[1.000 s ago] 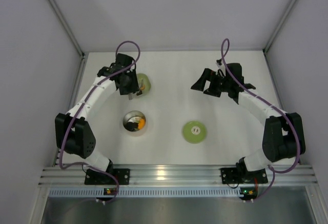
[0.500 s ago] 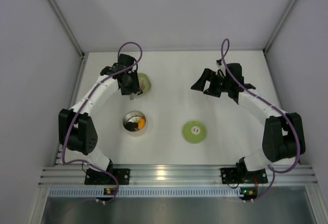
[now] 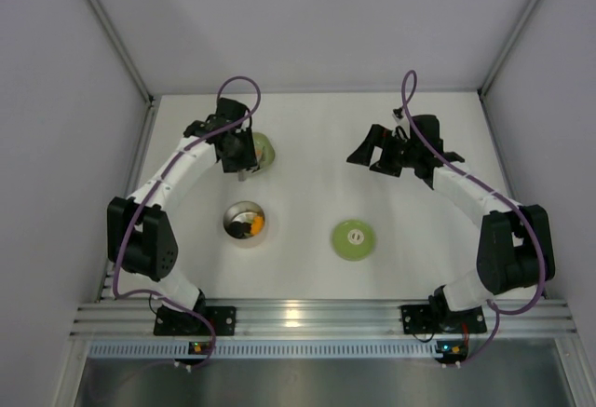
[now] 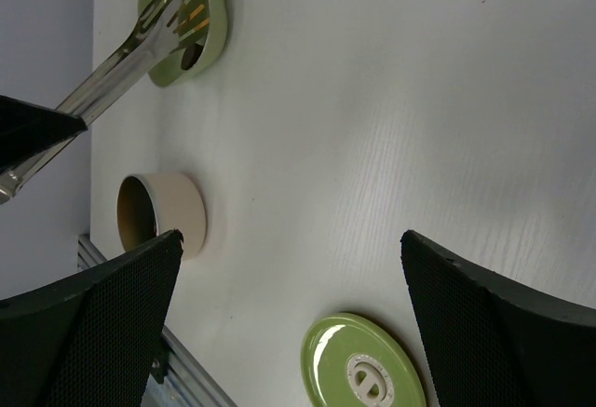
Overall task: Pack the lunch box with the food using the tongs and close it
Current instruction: Pick up the fake food from the plate.
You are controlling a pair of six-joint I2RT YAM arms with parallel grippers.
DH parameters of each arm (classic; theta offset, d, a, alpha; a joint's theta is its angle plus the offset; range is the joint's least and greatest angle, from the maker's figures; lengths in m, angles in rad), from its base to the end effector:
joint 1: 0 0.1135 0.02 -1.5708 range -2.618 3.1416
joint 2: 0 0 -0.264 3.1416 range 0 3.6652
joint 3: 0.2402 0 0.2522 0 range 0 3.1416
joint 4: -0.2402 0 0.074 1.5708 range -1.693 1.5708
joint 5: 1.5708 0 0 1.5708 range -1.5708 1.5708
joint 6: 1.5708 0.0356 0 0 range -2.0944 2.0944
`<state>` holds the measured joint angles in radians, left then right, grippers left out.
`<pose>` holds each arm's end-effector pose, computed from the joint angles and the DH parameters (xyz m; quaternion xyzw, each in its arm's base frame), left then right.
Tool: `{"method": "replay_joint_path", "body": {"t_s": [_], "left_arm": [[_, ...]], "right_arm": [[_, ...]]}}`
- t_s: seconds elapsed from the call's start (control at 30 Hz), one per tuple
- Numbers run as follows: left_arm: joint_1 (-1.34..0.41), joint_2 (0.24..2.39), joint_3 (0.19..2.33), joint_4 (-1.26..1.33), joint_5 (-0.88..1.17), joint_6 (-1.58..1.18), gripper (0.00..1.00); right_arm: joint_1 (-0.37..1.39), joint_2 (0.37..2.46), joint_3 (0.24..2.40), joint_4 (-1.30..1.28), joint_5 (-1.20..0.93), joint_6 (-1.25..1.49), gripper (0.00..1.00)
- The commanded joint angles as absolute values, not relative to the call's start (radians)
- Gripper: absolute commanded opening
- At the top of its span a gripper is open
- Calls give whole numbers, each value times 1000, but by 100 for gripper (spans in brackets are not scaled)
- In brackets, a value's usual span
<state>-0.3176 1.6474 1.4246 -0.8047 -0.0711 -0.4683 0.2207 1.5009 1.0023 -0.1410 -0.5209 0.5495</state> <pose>0.3323 -0.1066 0.2874 -0.0820 0.9593 -0.0711 0.2608 0.3177 0.0894 0.2498 0.0273 0.8707 0.3762 0.3156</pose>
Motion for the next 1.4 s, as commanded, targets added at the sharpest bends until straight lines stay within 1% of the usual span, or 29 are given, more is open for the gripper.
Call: {"method": "replay_joint_path", "body": {"t_s": [0.0,0.57,0.6,0.63,0.77,0.87,1.37], "left_arm": [[-322,1640,1450,-742,-60,-453,47],[-322,1680,1453,-759,-78,-449,47],[-322,1678,1454,-759,-78,-448,45],[-324,1675,1456,-761,-77,-448,39],[-324,1658,1459,-767,-77,-446,33],[-322,1638,1465,-775,-78,-445,30],[-322,1534,1509,-833,-127,-425,31]], "right_arm": [[224,1477,1014,-63,-528,528,100],[224,1494,1014,-58,-528,528,100],[224,1496,1014,-58,-528,528,99],[224,1496,1014,-58,-528,526,99],[224,1496,1014,-58,-529,529,100],[224,1494,1014,-60,-528,529,99],[224,1497,1025,-64,-526,535,99]]}}
